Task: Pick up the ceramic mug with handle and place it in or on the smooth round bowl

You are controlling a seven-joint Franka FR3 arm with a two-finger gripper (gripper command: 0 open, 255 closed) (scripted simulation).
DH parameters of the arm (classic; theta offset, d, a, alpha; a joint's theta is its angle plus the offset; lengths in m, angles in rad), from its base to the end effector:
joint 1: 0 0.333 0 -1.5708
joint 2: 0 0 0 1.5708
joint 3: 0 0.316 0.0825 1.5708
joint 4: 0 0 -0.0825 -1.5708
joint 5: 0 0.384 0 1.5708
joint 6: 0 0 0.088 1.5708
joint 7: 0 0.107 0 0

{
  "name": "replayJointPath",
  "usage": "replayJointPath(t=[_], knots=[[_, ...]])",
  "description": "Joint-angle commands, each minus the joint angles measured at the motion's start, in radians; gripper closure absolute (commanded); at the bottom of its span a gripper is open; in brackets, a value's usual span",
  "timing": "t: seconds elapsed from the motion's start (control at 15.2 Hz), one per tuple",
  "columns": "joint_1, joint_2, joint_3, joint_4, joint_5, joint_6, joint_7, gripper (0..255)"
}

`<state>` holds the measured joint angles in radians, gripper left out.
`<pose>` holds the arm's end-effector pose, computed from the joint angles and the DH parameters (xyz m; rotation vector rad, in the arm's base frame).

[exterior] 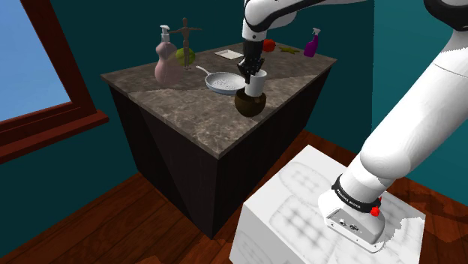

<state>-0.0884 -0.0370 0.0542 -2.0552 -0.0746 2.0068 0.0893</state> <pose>0.5390 -0.0227 0.4522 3.0686 -0.1407 -0.0147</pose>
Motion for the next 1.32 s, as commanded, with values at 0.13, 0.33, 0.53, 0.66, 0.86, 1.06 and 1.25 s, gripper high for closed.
replayJointPath(t=[0.13, 0.33, 0.53, 0.66, 0.86, 1.06, 1.25], knots=[[0.000, 0.000, 0.000, -0.001, 0.000, 0.001, 0.000, 255], [0.000, 0.000, 0.000, 0.000, 0.000, 0.001, 0.000, 0], [0.000, 0.000, 0.000, -0.001, 0.000, 0.001, 0.000, 0], [0.002, -0.016, 0.002, 0.050, 0.003, -0.065, -0.002, 0], [0.004, -0.025, 0.004, 0.099, 0.005, -0.124, -0.003, 0], [0.004, -0.025, 0.004, 0.099, 0.005, -0.124, -0.003, 0], [0.004, -0.025, 0.004, 0.099, 0.005, -0.124, -0.003, 0]])
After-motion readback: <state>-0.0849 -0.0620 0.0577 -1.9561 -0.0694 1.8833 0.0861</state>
